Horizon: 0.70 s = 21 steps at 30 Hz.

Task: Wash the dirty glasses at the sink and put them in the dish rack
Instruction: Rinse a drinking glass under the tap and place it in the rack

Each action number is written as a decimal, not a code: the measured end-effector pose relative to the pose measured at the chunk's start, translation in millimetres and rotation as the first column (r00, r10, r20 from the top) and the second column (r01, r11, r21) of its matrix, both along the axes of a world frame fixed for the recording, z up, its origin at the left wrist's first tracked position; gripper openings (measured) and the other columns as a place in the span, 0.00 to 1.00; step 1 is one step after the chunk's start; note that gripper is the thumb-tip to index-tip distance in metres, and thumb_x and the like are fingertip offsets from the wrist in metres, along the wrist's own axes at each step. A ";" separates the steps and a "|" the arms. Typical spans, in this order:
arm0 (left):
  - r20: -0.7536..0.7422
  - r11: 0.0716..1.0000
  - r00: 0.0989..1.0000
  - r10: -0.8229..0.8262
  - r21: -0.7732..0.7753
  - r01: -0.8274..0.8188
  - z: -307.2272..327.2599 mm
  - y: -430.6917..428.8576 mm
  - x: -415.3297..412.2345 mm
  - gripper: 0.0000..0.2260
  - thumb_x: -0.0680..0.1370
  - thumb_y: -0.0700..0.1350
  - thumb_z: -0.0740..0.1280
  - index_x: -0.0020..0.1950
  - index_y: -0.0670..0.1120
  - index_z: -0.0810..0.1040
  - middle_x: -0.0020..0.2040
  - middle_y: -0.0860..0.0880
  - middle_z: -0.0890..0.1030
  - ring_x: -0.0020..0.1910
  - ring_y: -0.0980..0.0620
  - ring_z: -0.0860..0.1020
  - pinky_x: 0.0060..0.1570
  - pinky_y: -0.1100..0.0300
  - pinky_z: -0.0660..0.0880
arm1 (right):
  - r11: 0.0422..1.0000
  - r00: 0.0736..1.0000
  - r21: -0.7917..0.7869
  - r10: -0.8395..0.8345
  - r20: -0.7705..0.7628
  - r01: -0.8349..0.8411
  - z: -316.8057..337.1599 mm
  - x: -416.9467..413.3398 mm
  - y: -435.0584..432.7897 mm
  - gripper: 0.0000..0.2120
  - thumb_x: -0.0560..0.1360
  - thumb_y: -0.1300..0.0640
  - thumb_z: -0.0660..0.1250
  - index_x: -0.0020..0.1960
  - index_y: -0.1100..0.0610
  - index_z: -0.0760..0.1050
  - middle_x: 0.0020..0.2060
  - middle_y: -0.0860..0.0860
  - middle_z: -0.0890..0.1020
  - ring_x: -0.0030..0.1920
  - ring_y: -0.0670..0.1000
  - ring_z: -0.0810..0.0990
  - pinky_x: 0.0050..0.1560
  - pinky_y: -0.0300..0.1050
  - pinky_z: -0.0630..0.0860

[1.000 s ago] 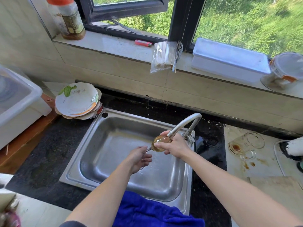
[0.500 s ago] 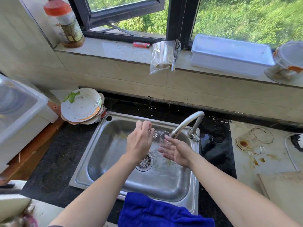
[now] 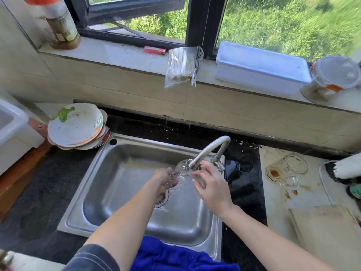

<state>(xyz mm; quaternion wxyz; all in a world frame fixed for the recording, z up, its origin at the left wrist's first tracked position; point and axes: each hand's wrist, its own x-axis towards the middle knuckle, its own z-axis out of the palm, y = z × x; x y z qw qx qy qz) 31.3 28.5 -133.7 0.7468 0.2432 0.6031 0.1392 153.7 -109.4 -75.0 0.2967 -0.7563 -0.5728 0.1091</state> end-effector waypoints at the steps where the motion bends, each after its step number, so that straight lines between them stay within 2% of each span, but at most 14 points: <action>1: 0.001 0.999 1.000 0.015 0.043 -0.015 4.0 1.9 3.9 0.05 0.81 0.33 0.59 0.48 0.38 0.74 0.39 0.42 0.74 0.31 0.49 0.71 0.31 0.57 0.74 | 0.997 0.994 0.069 0.019 0.109 -0.026 -0.9 1.9 -4.7 0.09 0.70 0.60 0.74 0.50 0.55 0.81 0.57 0.47 0.77 0.57 0.45 0.75 0.46 0.40 0.78; 3: -0.028 0.990 1.000 -0.014 0.140 0.018 11.3 2.4 12.6 0.04 0.80 0.33 0.61 0.50 0.36 0.75 0.38 0.42 0.75 0.25 0.50 0.73 0.23 0.62 0.73 | 0.991 0.980 0.076 0.091 0.178 -0.106 -2.3 2.0 -3.8 0.12 0.69 0.61 0.73 0.52 0.56 0.81 0.52 0.48 0.79 0.55 0.46 0.74 0.41 0.40 0.80; 5: -0.017 0.979 1.000 -0.015 0.202 0.018 16.0 0.8 19.8 0.05 0.79 0.34 0.62 0.53 0.35 0.76 0.36 0.42 0.75 0.20 0.54 0.73 0.20 0.64 0.71 | 0.995 0.986 -0.006 0.104 0.132 -0.104 0.2 -2.6 7.4 0.11 0.71 0.60 0.70 0.53 0.56 0.80 0.48 0.48 0.79 0.54 0.45 0.72 0.43 0.46 0.81; 6: -0.016 0.975 1.000 0.008 0.221 -0.005 16.1 2.4 20.8 0.05 0.80 0.34 0.61 0.53 0.35 0.75 0.35 0.42 0.75 0.19 0.54 0.73 0.20 0.65 0.71 | 0.994 0.990 -0.055 0.101 0.102 -0.096 2.4 -3.4 13.3 0.11 0.73 0.59 0.68 0.55 0.56 0.80 0.48 0.48 0.79 0.53 0.44 0.71 0.44 0.47 0.80; 9: -0.032 0.961 0.994 0.105 0.261 -0.093 15.1 14.1 12.1 0.04 0.80 0.35 0.61 0.52 0.35 0.75 0.34 0.42 0.74 0.27 0.50 0.71 0.20 0.66 0.69 | 0.975 0.983 -0.142 0.178 0.045 -0.170 9.6 -2.9 20.5 0.11 0.77 0.56 0.64 0.57 0.53 0.80 0.49 0.47 0.80 0.54 0.45 0.73 0.50 0.45 0.76; 12: -0.037 0.952 0.993 0.108 0.291 -0.093 11.7 19.4 7.0 0.05 0.80 0.35 0.62 0.51 0.36 0.76 0.35 0.42 0.76 0.29 0.50 0.72 0.22 0.64 0.70 | 0.983 0.970 -0.047 0.184 0.160 -0.179 7.5 -0.5 15.0 0.08 0.72 0.55 0.69 0.49 0.52 0.83 0.40 0.44 0.81 0.49 0.46 0.74 0.42 0.43 0.78; 14: -0.005 0.958 0.997 0.073 0.278 -0.069 13.5 15.5 11.5 0.05 0.80 0.36 0.62 0.49 0.36 0.76 0.36 0.41 0.76 0.26 0.51 0.72 0.23 0.63 0.69 | 0.992 0.964 -0.077 0.119 0.236 -0.104 6.4 -2.6 21.1 0.08 0.70 0.53 0.70 0.48 0.49 0.84 0.37 0.43 0.80 0.47 0.48 0.72 0.43 0.45 0.77; 16: -0.008 0.958 0.997 0.081 0.278 -0.076 12.7 16.9 13.6 0.06 0.81 0.36 0.61 0.46 0.38 0.75 0.37 0.42 0.76 0.27 0.51 0.72 0.24 0.63 0.69 | 0.983 0.961 -0.169 0.106 0.255 -0.064 9.0 -5.0 27.5 0.11 0.74 0.50 0.66 0.53 0.48 0.83 0.41 0.43 0.80 0.50 0.48 0.69 0.49 0.44 0.75; 19: -0.055 0.947 0.988 0.147 0.297 -0.125 8.3 28.6 3.3 0.05 0.81 0.37 0.61 0.50 0.38 0.75 0.38 0.43 0.75 0.29 0.50 0.70 0.21 0.65 0.70 | 0.937 0.981 -0.326 0.166 0.105 -0.124 10.2 3.4 23.7 0.17 0.79 0.47 0.59 0.65 0.46 0.77 0.55 0.41 0.80 0.59 0.46 0.68 0.56 0.42 0.69; 21: -0.038 0.949 0.988 0.150 0.285 -0.133 8.5 29.9 0.6 0.05 0.81 0.36 0.60 0.49 0.37 0.75 0.37 0.43 0.73 0.27 0.51 0.68 0.20 0.66 0.68 | 0.928 0.980 -0.336 0.189 0.054 -0.160 8.8 4.9 21.5 0.19 0.79 0.47 0.59 0.68 0.45 0.73 0.61 0.40 0.78 0.61 0.45 0.68 0.59 0.42 0.68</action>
